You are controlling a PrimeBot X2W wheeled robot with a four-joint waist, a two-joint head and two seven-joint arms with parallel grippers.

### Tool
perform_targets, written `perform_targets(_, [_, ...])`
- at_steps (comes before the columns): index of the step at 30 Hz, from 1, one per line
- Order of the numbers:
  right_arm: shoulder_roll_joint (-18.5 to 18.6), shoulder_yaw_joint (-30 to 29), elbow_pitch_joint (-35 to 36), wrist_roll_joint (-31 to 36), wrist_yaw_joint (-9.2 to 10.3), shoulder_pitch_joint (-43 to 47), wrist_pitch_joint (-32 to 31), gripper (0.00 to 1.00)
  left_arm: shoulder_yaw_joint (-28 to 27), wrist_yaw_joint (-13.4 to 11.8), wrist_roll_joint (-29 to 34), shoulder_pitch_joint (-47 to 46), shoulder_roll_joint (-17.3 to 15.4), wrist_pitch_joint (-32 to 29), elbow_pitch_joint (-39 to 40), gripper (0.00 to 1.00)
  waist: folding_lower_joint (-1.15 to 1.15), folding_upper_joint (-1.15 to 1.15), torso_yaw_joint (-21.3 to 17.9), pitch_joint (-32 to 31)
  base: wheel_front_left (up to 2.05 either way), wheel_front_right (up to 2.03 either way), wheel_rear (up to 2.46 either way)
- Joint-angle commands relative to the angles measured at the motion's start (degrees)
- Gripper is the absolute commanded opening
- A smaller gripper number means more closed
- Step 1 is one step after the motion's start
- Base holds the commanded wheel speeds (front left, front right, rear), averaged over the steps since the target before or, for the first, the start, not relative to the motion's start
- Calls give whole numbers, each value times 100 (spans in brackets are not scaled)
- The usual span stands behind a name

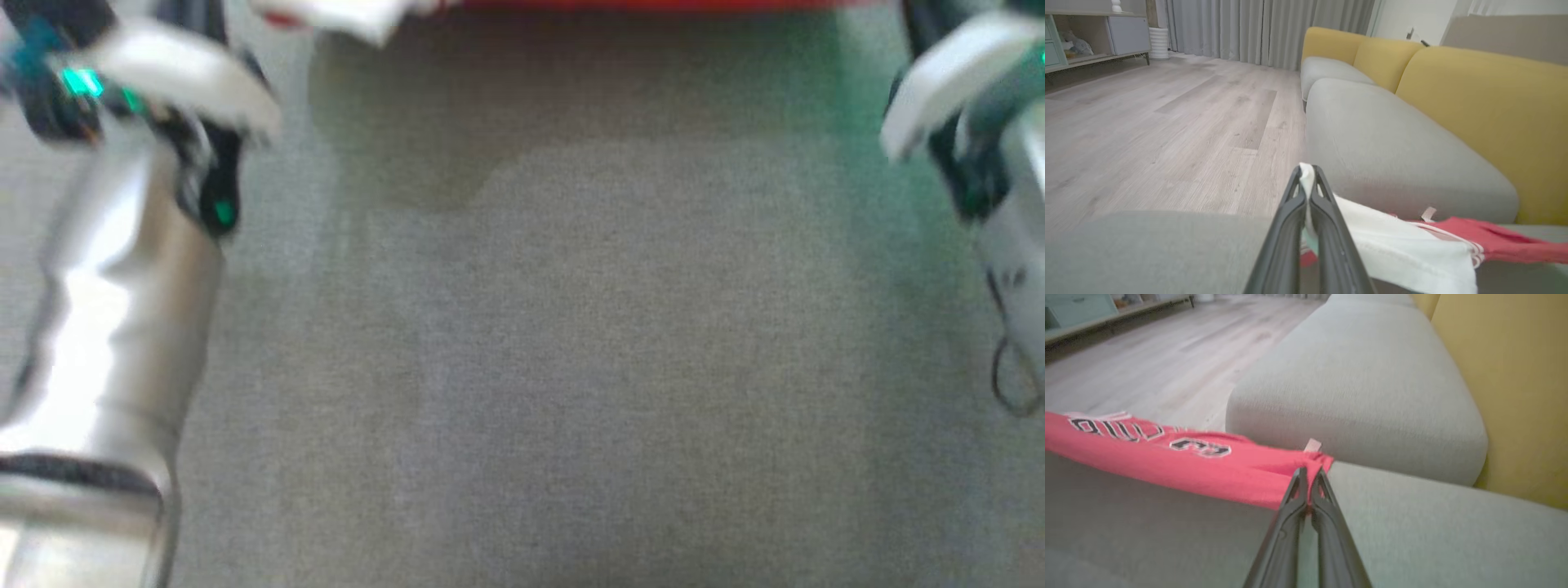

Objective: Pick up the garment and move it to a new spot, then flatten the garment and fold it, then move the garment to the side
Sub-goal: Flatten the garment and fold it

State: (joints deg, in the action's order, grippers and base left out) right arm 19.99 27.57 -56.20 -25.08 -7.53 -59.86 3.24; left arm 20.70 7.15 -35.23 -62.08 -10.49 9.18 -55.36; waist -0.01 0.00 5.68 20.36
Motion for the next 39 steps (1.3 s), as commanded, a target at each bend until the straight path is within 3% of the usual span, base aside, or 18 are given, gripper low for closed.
perform_targets(1, [149, 227, 233, -224, 4, 198, -156, 0, 27, 23, 13, 14, -363, -31, 267, 0, 1, 0, 56, -273, 0, 0, 0])
perform_targets(4, [481, 727, 509, -654, 4, 682, -487, 0, 446, 30, -74, 679, -545, -338, 622, 0, 1, 0, 55, -577, 0, 0, 0])
perform_targets(8, [905, 1308, 969, -1231, 4, 1244, -916, 0, 1005, 32, -244, 1502, -1049, -720, 1435, 0, 1, 0, 35, -960, 0, 0, 0])
perform_targets(9, [905, 1308, 969, -1231, 4, 1244, -916, 0, 1005, 32, -244, 1502, -1049, -720, 1435, 0, 1, 0, 35, -960, 0, 0, 0])
perform_targets(19, [1679, 2139, 1881, -2207, 4, 2255, -1485, 0, 1648, -4, -488, 3043, -2280, -1870, 3491, 0, 1, 0, -18, -1674, 0, 0, 0])
perform_targets(31, [2438, 2383, 3071, -3387, 4, 3259, -2157, 0, 1864, -494, -737, 4403, -3302, -2916, 5676, 0, 1, 0, -152, -2205, 0, 0, 0])
perform_targets(34, [2536, 2297, 3307, -3490, 4, 3373, -2191, 0, 1854, -651, -749, 4492, -3400, -3048, 6101, 0, 1, 0, -176, -2178, 0, 0, 0])
perform_targets(39, [2480, 2145, 3392, -3457, 4, 3310, -2225, 0, 1938, -630, -636, 4355, -3430, -3206, 6146, 0, 1, 0, -240, -2026, 0, 0, 0])
